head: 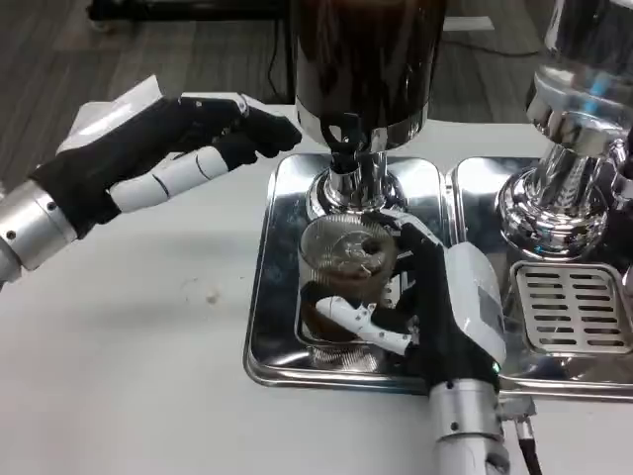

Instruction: Grasp the cup under the faucet to collect the drink, then remove the cup.

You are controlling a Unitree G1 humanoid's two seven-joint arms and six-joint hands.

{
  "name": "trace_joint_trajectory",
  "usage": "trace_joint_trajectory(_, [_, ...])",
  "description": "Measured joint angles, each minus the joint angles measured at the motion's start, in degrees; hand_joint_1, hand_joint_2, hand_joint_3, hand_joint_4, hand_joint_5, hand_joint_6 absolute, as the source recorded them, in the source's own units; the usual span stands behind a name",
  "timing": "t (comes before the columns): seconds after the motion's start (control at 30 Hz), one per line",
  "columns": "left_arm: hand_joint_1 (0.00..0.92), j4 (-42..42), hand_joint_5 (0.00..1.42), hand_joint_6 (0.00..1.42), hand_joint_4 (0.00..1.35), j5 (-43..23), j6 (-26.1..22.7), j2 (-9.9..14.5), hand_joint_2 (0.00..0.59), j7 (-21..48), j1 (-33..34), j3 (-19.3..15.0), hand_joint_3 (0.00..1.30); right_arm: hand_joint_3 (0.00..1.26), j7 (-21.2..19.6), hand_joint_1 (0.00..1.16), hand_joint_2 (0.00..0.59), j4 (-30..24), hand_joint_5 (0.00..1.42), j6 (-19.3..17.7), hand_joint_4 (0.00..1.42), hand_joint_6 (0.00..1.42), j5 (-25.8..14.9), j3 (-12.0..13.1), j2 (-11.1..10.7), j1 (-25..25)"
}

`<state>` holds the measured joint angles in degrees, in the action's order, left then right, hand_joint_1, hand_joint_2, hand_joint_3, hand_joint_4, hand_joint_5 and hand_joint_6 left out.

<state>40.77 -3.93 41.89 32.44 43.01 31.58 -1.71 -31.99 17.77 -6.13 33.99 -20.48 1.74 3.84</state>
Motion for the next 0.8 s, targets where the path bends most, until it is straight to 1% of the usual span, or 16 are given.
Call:
trace_joint_trajectory(0.3, [0.000, 0.40, 0.36, 0.41, 0.36, 0.00, 0.22, -0.11, 0.161, -0.01, 0.00, 0.00, 0.42, 0.58, -4.19, 0.77, 0.190, -0.01, 0.83, -1.41, 0.63, 1.10, 1.20, -0.06, -0.14, -1.82])
trace_joint_trajectory(0.37, [0.000, 0.47, 0.36, 0.41, 0.36, 0.00, 0.24, -0.22, 0.161, -0.01, 0.00, 0.00, 0.42, 0.59, -5.26, 0.77, 0.190, -0.15, 0.85, -1.71, 0.64, 1.13, 1.97, -0.06, -0.24, -2.21])
trace_joint_trajectory(0.47, [0.000, 0.52, 0.36, 0.41, 0.36, 0.00, 0.29, -0.55, 0.161, -0.01, 0.00, 0.12, 0.42, 0.60, -5.78, 0.77, 0.190, -0.75, 0.86, -1.81, 0.65, 1.16, 2.29, 0.01, -0.44, -2.86])
trace_joint_trajectory(0.63, [0.000, 0.57, 0.36, 0.41, 0.36, -0.01, 0.52, -1.17, 0.162, -0.01, -0.14, 0.37, 0.41, 0.61, -6.34, 0.76, 0.196, -5.50, 0.87, -1.89, 0.66, 1.16, 3.04, 1.05, -1.78, -5.89])
trace_joint_trajectory(0.8, [0.000, 0.08, 0.36, 0.41, 0.36, -0.11, 0.93, -1.72, 0.162, 0.01, -1.50, 0.58, 0.41, 0.61, -6.46, 0.76, 0.198, -9.60, 0.88, -1.87, 0.66, 1.17, 3.25, 2.14, -2.37, -9.10])
